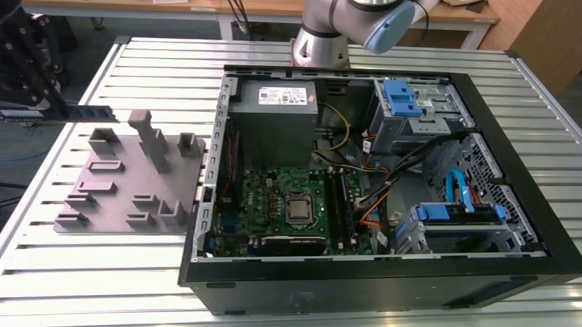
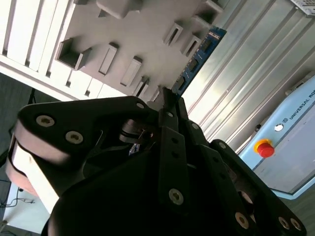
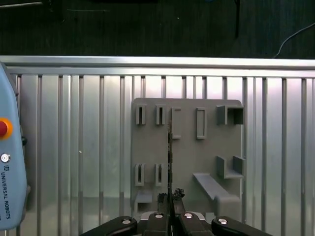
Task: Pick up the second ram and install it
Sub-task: 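Pick up the second ram and move it above second insertion slot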
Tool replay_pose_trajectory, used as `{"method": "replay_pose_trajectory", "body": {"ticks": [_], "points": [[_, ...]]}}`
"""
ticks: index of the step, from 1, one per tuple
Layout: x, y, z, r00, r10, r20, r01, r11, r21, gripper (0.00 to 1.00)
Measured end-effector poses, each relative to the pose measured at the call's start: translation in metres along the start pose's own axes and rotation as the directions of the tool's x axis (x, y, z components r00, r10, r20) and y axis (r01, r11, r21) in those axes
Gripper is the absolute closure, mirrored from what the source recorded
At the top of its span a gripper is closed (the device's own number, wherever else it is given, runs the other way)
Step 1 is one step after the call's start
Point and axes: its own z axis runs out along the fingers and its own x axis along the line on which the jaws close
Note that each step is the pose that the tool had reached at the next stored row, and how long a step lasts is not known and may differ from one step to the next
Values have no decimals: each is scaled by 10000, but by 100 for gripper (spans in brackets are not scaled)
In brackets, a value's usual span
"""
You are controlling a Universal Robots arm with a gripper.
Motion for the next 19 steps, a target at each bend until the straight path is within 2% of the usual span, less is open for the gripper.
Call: {"method": "replay_pose_trajectory", "body": {"ticks": [11,19], "points": [[-5,-444,4,10000,2,1,-2,10000,-1,86],[-7,-720,6,10000,2,0,-2,10000,-2,86]]}}
